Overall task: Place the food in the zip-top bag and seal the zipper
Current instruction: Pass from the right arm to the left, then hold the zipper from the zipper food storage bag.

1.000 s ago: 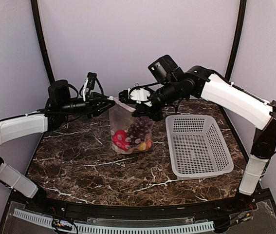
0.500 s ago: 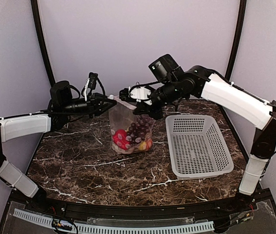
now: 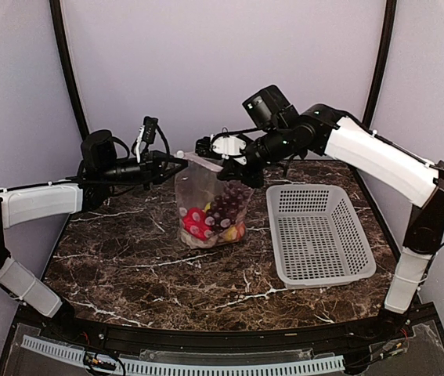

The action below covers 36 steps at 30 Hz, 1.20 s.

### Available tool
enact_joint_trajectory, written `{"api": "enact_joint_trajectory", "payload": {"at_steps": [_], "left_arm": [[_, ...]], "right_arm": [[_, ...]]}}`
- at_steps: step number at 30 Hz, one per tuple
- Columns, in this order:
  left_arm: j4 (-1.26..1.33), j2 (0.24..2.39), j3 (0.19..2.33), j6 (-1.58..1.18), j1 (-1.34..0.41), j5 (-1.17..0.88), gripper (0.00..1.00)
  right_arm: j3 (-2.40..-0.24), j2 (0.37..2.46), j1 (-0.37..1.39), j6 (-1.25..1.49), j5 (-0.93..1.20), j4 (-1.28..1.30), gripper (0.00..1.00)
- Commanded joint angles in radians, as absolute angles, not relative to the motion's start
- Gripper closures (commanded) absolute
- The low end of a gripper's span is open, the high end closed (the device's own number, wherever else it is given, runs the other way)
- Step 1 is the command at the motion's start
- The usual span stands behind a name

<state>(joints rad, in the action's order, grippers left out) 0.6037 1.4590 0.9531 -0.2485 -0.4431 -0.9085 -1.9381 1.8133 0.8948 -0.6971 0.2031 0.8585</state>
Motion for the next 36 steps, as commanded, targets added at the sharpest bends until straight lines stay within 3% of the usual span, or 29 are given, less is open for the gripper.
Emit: {"api": "enact_joint_trajectory", "payload": {"at_steps": [1, 6, 9, 22, 28, 36], "left_arm": [[0.639, 1.43, 0.938, -0.267, -0.442, -0.923, 0.99], [0.599, 1.391, 0.953, -0.25, -0.443, -0.924, 0.99], [0.508, 1.373, 0.977, -0.195, -0.447, -0.926, 0.99], [0.258, 1.349, 1.042, -0.015, -0.539, -0.854, 0.99], [0.244, 1.342, 1.043, -0.006, -0.551, -0.838, 0.99], [0.196, 1.341, 1.054, 0.061, -0.552, -0.819, 0.99]], "right_arm": [[-1.948, 1.797, 0.875, -0.68, 0.196, 0.801, 0.92], [-2.013, 1.794, 0.874, -0.676, 0.221, 0.806, 0.58], [-2.081, 1.82, 0.874, -0.652, 0.288, 0.82, 0.51], [-2.309, 1.992, 0.877, -0.563, 0.471, 0.828, 0.52], [-2.299, 2.002, 0.877, -0.56, 0.615, 0.846, 0.61], [-2.267, 1.999, 0.877, -0.556, 0.623, 0.849, 0.64]]}}
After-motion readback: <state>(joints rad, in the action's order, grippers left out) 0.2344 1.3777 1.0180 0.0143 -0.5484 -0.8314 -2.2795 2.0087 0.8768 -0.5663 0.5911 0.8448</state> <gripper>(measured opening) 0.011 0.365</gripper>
